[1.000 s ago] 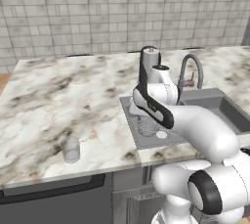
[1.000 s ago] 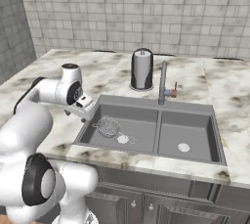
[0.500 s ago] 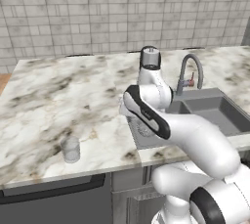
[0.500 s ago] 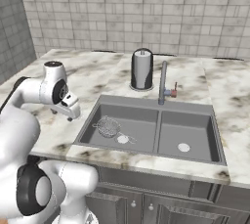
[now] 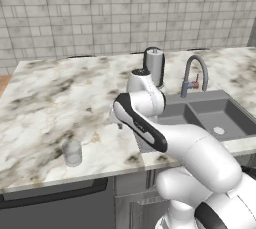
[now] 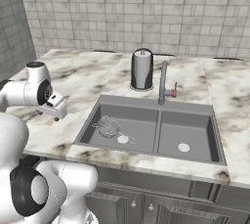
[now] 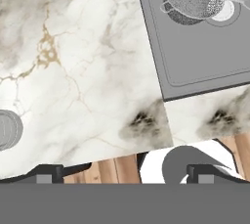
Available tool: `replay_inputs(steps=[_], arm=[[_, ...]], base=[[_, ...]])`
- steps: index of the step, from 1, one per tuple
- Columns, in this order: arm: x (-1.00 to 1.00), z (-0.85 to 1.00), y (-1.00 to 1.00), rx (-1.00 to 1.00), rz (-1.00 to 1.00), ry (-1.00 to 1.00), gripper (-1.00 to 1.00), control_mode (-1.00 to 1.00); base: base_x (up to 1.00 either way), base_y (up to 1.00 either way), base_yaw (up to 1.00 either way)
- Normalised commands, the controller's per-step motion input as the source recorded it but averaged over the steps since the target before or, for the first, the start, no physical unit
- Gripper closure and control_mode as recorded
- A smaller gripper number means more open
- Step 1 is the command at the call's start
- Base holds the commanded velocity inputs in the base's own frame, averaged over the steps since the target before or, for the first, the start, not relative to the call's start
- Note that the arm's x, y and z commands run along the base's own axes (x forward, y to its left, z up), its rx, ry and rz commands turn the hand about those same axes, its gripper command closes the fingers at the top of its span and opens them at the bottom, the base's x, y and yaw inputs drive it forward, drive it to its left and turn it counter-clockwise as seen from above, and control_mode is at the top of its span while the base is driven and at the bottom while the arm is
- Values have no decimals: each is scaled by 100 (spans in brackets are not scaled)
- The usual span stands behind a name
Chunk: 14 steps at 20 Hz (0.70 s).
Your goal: Place the strainer in the left basin and the glass cup in the right basin of the sink.
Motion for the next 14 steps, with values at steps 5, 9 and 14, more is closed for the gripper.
replay_inputs(steps=[5, 9, 14], arm=[[-1, 0, 41, 0, 14, 0, -100, -100], [0, 5, 43, 0, 11, 5, -100, -100], [-9, 2, 41, 0, 9, 2, -100, -100]], base=[[0, 0, 0], [0, 0, 0], [0, 0, 0]])
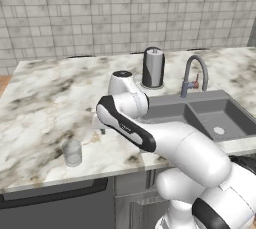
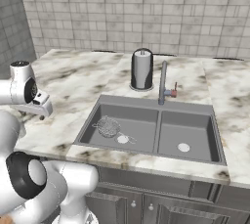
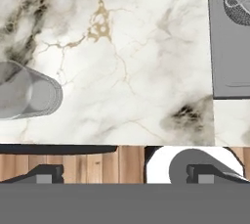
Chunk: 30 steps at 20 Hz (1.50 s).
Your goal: Place the strainer in the left basin and the glass cup in the right basin of the sink.
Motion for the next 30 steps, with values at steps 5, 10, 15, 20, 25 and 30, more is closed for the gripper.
replay_inputs(steps=[5, 10, 15, 20, 25, 30], arm=[[0, 5, 40, 0, 1, 7, -100, -100], [-5, 0, 42, 0, 0, 1, -100, -100], [-6, 0, 33, 0, 0, 0, -100, -100], [0, -8, 26, -2, 0, -2, -100, -100], [8, -12, 20, 0, 0, -2, -100, -100], [7, -11, 8, 0, 0, -5, -100, -100]], base=[[0, 0, 0], [0, 0, 0], [0, 0, 0], [0, 0, 0], [0, 0, 0], [0, 0, 0]])
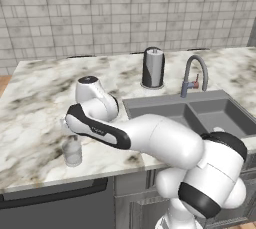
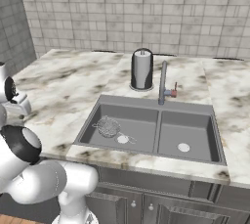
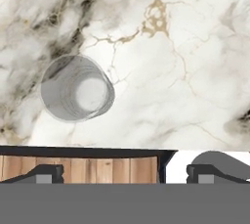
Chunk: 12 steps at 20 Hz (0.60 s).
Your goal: Place the strainer in the left basin and the glass cup in the right basin of the sink.
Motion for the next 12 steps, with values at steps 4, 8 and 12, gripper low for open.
replay_inputs(steps=[4, 8, 12], arm=[[2, -11, 3, -1, 0, -8, -100, -100], [-7, -3, 0, -1, 0, -7, -100, -100], [-1, -7, -1, 0, 0, 0, -100, -100]], base=[[0, 0, 0], [0, 0, 0], [0, 0, 0]])
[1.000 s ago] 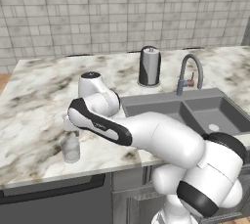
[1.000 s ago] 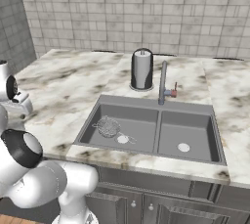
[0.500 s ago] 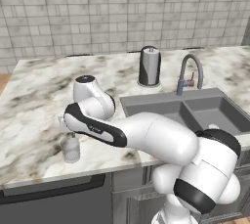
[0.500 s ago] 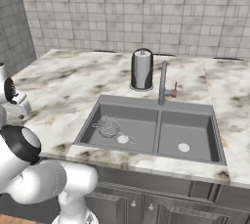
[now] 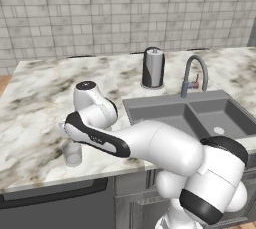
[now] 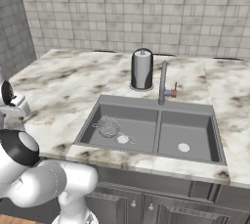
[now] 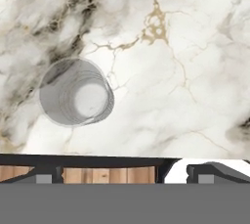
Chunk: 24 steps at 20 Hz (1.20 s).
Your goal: Place the strainer in the left basin and the glass cup in the right basin of the sink.
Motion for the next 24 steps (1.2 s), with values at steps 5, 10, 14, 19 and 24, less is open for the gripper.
replay_inputs(steps=[5, 10, 14, 19, 24], arm=[[0, -12, -4, 0, 0, 0, -100, -100], [4, -14, -1, 0, 0, 0, -100, -100], [9, -17, 1, 0, 0, -1, -100, -100], [19, -15, 4, 0, 0, -2, -100, -100], [19, -11, 9, 0, 0, 0, -100, -100]], base=[[0, 0, 0], [0, 0, 0], [0, 0, 0], [0, 0, 0], [0, 0, 0]])
